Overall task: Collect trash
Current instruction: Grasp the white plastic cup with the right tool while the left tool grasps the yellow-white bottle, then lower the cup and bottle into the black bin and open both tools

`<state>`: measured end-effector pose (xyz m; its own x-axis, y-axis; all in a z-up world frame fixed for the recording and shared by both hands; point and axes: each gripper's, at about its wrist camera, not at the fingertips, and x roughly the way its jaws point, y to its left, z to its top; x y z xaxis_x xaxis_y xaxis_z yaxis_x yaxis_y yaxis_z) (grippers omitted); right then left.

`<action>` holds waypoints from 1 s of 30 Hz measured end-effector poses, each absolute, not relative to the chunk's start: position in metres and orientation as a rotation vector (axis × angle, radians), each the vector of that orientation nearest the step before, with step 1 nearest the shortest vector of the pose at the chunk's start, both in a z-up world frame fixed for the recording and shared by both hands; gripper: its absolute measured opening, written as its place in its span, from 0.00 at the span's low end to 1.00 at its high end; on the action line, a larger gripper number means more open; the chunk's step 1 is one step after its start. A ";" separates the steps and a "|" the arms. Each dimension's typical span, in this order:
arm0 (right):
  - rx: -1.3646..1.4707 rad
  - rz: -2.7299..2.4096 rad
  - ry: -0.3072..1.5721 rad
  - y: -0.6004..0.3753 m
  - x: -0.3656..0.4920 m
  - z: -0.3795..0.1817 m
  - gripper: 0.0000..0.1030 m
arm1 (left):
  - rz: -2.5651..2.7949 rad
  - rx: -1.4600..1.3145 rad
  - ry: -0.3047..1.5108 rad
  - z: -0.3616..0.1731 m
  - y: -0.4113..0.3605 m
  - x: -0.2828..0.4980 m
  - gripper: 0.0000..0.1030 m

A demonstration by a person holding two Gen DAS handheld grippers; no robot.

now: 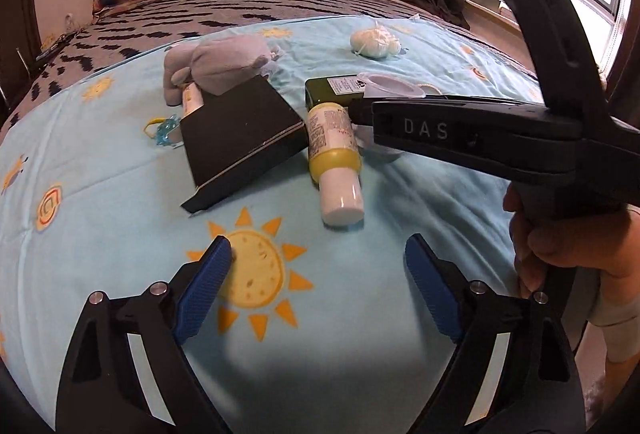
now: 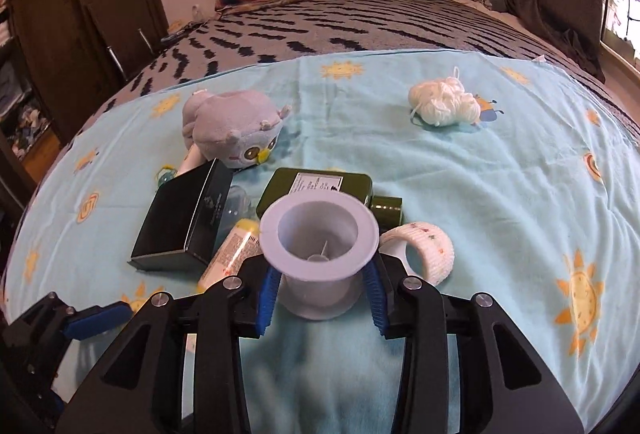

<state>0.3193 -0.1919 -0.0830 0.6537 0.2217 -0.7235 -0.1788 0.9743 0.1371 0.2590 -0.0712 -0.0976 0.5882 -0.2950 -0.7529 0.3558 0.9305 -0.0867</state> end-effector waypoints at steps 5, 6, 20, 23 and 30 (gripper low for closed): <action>0.040 0.233 0.817 -0.195 0.319 -0.080 0.34 | -0.370 0.074 0.862 -0.098 -0.081 0.275 0.72; 0.041 0.235 0.813 -0.197 0.317 -0.079 0.34 | -0.368 0.075 0.863 -0.098 -0.083 0.279 0.69; 0.068 0.315 0.709 -0.209 0.268 -0.051 0.34 | -0.404 0.126 0.854 -0.098 -0.085 0.273 0.21; 0.048 0.331 0.687 -0.205 0.251 -0.047 0.34 | -0.420 0.143 0.841 -0.098 -0.080 0.260 0.21; 0.043 0.348 0.657 -0.201 0.205 -0.047 0.34 | -0.452 0.137 0.822 -0.097 -0.058 0.220 0.21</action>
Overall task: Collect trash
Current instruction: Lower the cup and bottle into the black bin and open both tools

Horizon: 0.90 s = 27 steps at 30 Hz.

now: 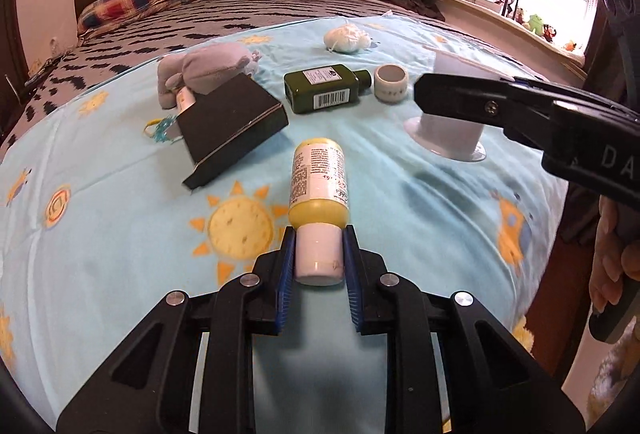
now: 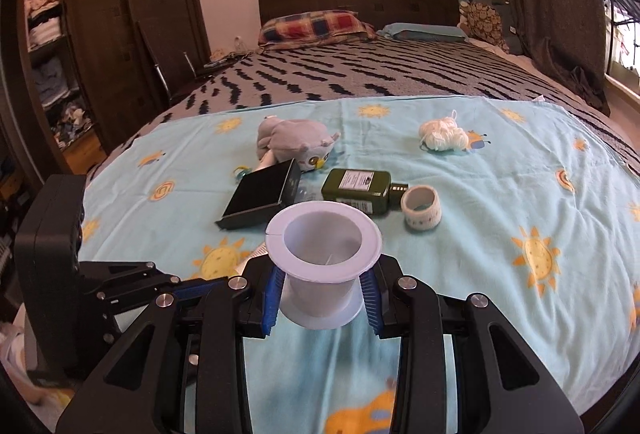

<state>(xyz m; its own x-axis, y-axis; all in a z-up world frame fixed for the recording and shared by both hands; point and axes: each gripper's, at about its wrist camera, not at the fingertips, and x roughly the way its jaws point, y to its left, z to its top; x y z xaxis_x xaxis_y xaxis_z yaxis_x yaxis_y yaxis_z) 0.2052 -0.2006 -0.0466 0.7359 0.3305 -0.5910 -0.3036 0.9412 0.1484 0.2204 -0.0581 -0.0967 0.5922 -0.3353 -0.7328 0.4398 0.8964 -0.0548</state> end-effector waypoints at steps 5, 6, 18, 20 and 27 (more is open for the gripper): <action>0.050 0.364 0.662 -0.202 0.176 -0.055 0.34 | -0.482 0.138 0.796 -0.096 -0.043 0.181 0.21; 0.051 0.369 0.662 -0.202 0.168 -0.057 0.34 | -0.488 0.138 0.792 -0.096 -0.041 0.174 0.21; 0.057 0.340 0.668 -0.208 0.079 -0.083 0.34 | -0.547 0.129 0.763 -0.093 -0.016 0.078 0.21; 0.052 0.337 0.676 -0.207 0.070 -0.088 0.34 | -0.560 0.124 0.776 -0.096 -0.014 0.066 0.21; 0.067 0.337 0.752 -0.201 0.044 -0.116 0.34 | -0.575 0.121 0.852 -0.125 -0.019 0.037 0.21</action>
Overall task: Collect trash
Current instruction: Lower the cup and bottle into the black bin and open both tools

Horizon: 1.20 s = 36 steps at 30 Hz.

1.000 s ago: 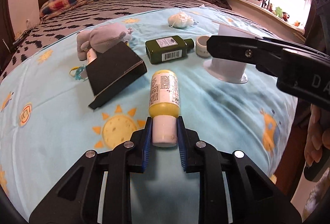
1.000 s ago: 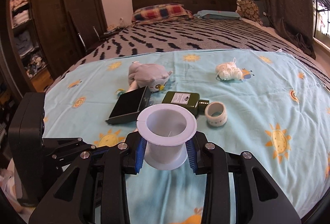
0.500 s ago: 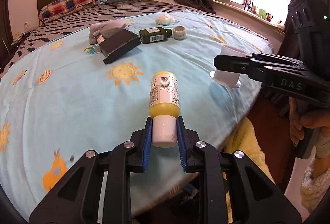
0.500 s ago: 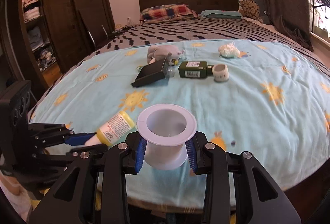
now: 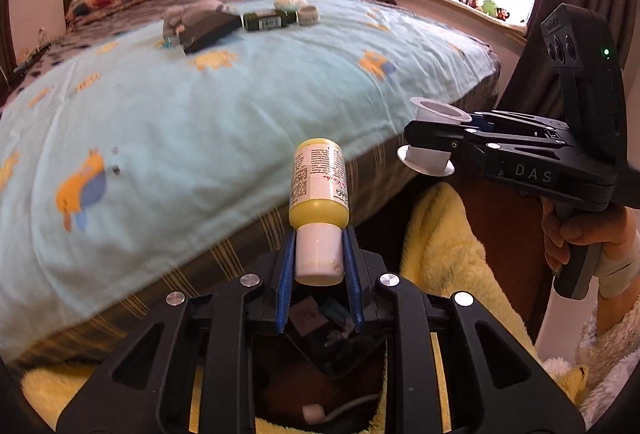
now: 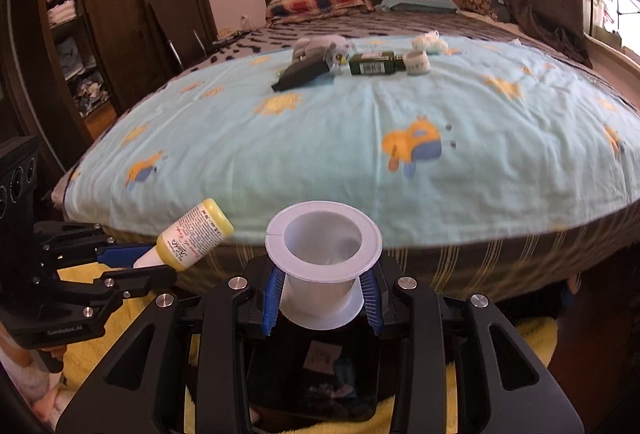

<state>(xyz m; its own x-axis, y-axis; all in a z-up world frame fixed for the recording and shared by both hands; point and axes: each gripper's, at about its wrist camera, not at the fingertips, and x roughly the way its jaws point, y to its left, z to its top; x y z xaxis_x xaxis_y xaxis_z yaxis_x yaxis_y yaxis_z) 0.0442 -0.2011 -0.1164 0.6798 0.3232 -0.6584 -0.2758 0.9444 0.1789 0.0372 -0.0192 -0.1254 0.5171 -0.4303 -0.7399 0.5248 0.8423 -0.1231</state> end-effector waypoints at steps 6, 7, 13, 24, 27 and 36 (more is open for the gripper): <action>0.093 0.339 0.848 -0.195 0.033 -0.148 0.34 | -0.563 0.102 0.959 -0.168 -0.027 0.034 0.21; 0.096 0.339 0.867 -0.194 0.032 -0.155 0.34 | -0.561 0.106 0.973 -0.174 -0.028 0.035 0.21; 0.140 0.328 0.971 -0.194 0.033 -0.193 0.34 | -0.549 0.107 1.043 -0.207 -0.035 0.044 0.21; 0.155 0.274 1.128 -0.196 0.047 -0.259 0.34 | -0.501 0.093 1.126 -0.254 -0.045 0.065 0.21; 0.161 0.272 1.150 -0.193 0.049 -0.267 0.34 | -0.471 0.092 1.157 -0.267 -0.046 0.068 0.21; 0.170 0.246 1.164 -0.191 0.052 -0.271 0.38 | -0.453 0.100 1.180 -0.274 -0.048 0.066 0.24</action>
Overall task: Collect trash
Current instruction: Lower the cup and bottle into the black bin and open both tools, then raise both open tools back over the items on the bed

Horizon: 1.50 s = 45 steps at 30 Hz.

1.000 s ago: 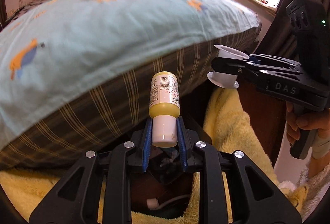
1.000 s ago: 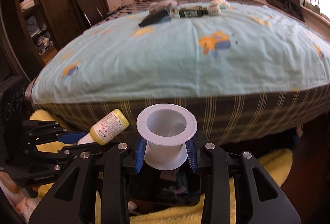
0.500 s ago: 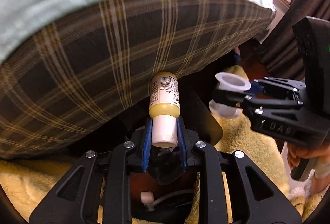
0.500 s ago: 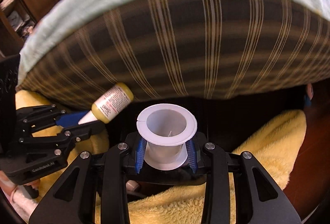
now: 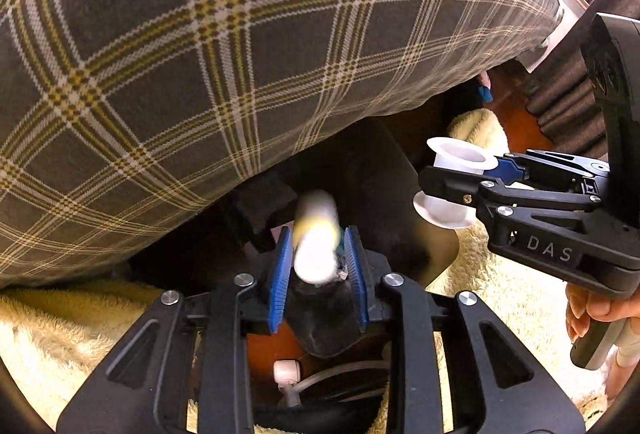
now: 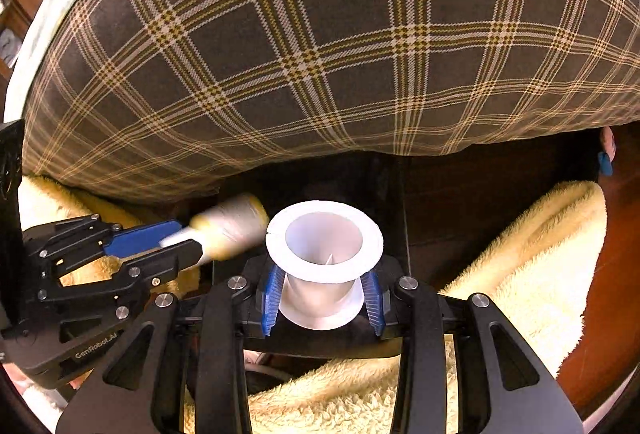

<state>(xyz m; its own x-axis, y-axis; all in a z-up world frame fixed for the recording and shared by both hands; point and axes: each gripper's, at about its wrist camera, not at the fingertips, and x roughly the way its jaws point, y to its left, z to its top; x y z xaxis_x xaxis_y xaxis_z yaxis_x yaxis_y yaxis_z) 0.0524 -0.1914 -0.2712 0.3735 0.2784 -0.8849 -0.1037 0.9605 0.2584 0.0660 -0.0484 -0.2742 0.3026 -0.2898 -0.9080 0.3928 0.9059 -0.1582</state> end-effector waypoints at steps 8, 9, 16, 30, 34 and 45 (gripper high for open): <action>0.184 0.220 1.131 -0.207 0.060 -0.253 0.53 | -0.428 0.087 1.150 -0.260 -0.041 0.064 0.35; 0.187 0.219 1.123 -0.209 0.059 -0.249 0.57 | -0.426 0.091 1.135 -0.256 -0.040 0.063 0.40; 0.224 0.211 0.989 -0.223 0.050 -0.201 0.79 | -0.382 0.120 0.940 -0.199 -0.026 0.050 0.69; 0.097 0.169 0.691 -0.235 0.100 -0.075 0.85 | -0.326 0.044 0.763 -0.098 0.003 0.084 0.86; 0.128 0.145 0.683 -0.245 0.144 -0.064 0.85 | -0.310 0.056 0.764 -0.091 0.000 0.117 0.89; 0.047 0.095 0.757 -0.233 0.257 -0.077 0.68 | -0.243 0.072 0.756 -0.068 -0.010 0.204 0.90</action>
<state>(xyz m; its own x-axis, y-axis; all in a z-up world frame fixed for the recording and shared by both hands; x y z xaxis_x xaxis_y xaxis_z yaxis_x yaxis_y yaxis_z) 0.2566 -0.2328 -0.0769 0.7229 0.1031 -0.6833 -0.0695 0.9946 0.0766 0.2037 -0.0097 -0.0680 0.7010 -0.1922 -0.6868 0.2438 0.9696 -0.0226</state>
